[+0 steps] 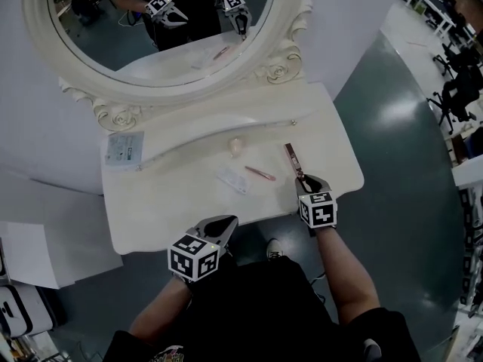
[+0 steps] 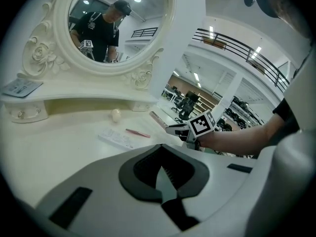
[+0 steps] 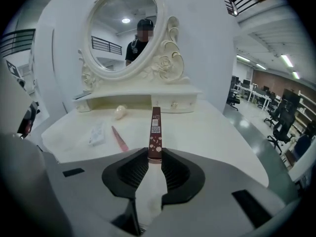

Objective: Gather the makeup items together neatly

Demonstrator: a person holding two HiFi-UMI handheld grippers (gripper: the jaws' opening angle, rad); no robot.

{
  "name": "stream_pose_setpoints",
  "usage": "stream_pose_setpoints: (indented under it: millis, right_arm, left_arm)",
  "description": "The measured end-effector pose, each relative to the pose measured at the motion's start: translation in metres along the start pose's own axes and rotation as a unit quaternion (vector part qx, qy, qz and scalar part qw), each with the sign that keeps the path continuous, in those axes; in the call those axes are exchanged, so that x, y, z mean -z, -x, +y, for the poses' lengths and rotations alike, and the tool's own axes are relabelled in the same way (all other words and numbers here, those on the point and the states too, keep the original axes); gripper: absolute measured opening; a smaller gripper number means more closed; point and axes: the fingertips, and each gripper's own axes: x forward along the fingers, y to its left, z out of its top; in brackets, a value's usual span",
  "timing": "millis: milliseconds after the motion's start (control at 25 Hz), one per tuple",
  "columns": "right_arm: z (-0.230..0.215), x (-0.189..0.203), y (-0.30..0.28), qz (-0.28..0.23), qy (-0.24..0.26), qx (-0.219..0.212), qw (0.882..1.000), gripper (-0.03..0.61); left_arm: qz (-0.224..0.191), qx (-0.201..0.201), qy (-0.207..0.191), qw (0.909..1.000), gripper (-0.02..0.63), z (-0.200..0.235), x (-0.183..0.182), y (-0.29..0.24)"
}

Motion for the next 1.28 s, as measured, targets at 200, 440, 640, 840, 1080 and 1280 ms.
stream_pose_setpoints:
  millis: [200,440,640,840,1080,1280]
  right_arm:
    - [-0.024,0.011,-0.007,0.024,-0.019,0.023,0.999,0.097]
    - [-0.033,0.018,-0.017,0.042,-0.029,0.037,0.998,0.097]
    - [-0.032,0.021,-0.022,0.052,-0.027,0.037,0.998,0.097]
    - [-0.031,0.025,-0.025,0.058,-0.025,0.038,0.997,0.098]
    - [-0.031,0.023,-0.025,0.067,-0.010,0.041,0.997,0.100]
    - [-0.025,0.012,-0.013,0.053,0.011,0.047,0.997,0.166]
  left_arm:
    - [0.000,-0.007,0.003,1.0000,0.009,-0.003,0.002,-0.001]
    - [-0.004,-0.019,0.012,0.9997,0.009,0.001,0.000,0.002]
    - [-0.004,-0.021,0.015,0.9997,0.009,0.005,-0.001,0.001]
    - [-0.002,-0.017,0.019,0.9997,0.009,0.009,0.000,-0.001]
    - [-0.001,-0.012,0.022,0.9997,0.009,0.015,-0.001,0.000]
    - [-0.006,-0.004,0.022,0.9997,0.009,0.019,-0.003,0.002]
